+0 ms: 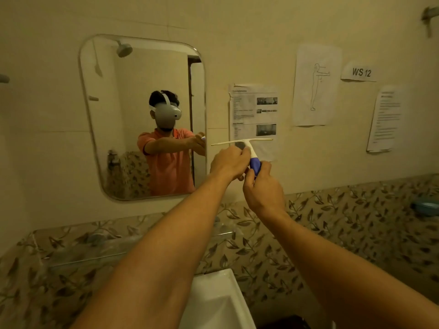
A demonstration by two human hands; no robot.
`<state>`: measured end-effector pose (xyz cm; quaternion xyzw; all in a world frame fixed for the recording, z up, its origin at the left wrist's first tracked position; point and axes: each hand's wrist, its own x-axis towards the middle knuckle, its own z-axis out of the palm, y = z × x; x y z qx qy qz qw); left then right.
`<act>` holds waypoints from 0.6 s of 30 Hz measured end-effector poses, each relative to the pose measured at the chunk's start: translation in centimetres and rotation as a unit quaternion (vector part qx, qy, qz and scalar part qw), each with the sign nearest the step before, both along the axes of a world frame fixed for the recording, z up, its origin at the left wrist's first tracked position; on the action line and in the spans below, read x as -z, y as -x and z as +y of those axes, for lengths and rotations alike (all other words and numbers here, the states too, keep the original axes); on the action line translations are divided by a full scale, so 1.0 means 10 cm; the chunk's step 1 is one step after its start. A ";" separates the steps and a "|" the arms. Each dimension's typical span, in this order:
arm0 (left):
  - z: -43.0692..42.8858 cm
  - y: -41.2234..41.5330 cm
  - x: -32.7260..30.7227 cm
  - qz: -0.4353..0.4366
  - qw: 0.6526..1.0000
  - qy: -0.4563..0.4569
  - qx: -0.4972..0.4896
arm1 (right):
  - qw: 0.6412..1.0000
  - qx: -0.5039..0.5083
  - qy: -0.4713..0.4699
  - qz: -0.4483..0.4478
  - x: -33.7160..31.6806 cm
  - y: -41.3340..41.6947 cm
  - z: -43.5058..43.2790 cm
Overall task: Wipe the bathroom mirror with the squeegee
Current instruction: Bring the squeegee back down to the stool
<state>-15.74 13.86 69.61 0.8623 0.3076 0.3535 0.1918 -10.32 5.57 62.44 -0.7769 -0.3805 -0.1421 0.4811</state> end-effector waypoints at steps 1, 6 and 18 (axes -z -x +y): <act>-0.05 -0.11 0.01 -0.003 1.000 0.000 0.009 | 1.000 0.000 0.000 0.001 0.01 -0.09 -0.06; -0.22 -0.58 0.06 0.028 0.998 -0.015 0.051 | 1.000 0.014 0.004 0.006 0.12 -0.48 -0.31; -0.32 -1.39 0.61 0.070 0.990 0.070 0.098 | 0.996 0.056 0.067 0.020 0.67 -1.19 -0.55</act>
